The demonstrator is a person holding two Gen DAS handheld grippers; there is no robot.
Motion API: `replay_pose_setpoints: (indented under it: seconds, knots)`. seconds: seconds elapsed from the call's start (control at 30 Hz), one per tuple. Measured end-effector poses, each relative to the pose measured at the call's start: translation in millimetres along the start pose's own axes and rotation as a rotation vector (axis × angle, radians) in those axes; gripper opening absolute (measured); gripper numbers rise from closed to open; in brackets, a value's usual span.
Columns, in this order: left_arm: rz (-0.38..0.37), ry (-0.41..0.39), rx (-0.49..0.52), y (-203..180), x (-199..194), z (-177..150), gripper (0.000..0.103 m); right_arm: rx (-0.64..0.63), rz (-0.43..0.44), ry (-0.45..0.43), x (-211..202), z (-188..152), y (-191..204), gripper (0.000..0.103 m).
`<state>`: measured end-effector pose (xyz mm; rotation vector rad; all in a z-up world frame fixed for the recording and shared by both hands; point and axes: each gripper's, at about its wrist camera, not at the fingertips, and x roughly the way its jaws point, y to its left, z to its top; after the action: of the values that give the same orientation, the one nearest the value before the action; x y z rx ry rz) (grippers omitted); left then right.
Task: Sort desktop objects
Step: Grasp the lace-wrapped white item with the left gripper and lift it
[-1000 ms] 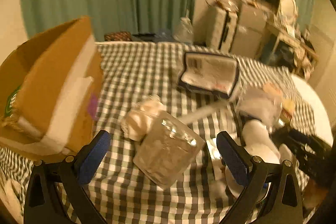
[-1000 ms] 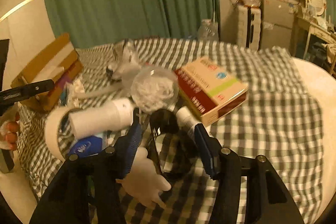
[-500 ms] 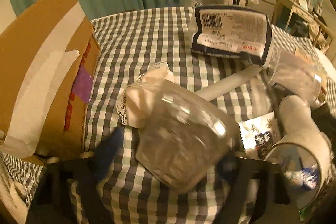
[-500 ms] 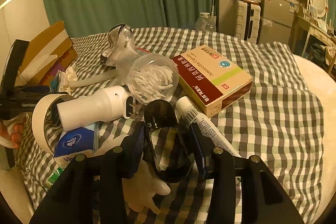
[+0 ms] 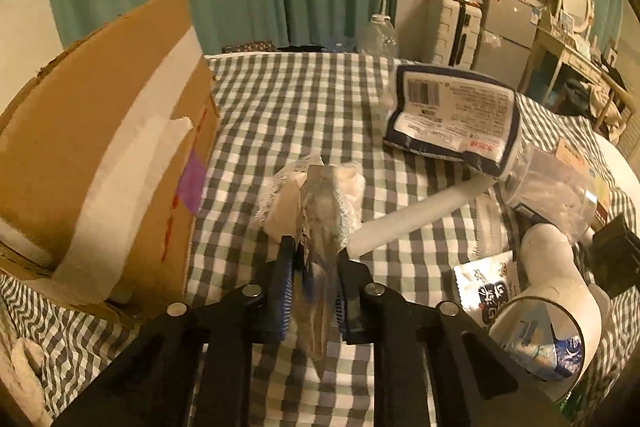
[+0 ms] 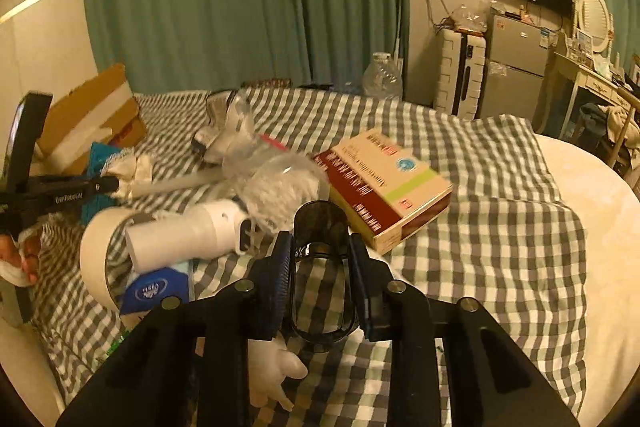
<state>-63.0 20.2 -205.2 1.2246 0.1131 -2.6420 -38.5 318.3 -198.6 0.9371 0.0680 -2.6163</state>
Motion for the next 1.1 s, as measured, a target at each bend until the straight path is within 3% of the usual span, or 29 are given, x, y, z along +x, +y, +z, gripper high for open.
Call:
replay_pose_setpoints:
  seconds: [0.23,0.33,0.4,0.5,0.57,0.63,1.1]
  knots:
    - [-0.034,-0.114,-0.018,3.8,-20.0,11.5,0.015,0.068,0.015,-0.017,-1.7,1.2,-13.3,0.028]
    - [-0.087,-0.119,-0.017,-7.1,-24.8,15.8,0.016,0.072,0.019,-0.011,-0.4,1.3,-12.5,0.028]
    - [-0.084,-0.122,0.002,-13.7,-28.3,12.3,0.019,0.066,0.015,-0.016,-2.5,1.9,-10.3,0.028]
    - [-0.100,-0.118,0.014,-17.2,-28.0,13.5,0.032,0.056,0.020,-0.026,-7.1,3.2,-7.9,0.028]
    - [-0.097,-0.121,0.012,-18.8,-29.4,12.6,0.063,0.050,0.020,-0.025,-8.4,4.1,-6.3,0.028]
    - [-0.100,-0.135,-0.002,-15.3,-32.1,13.0,0.071,0.051,0.022,-0.025,-8.9,3.9,-6.1,0.028]
    - [-0.106,-0.006,-0.121,0.3,-8.8,4.2,0.071,0.054,0.034,-0.005,-5.5,1.8,-6.8,0.028]
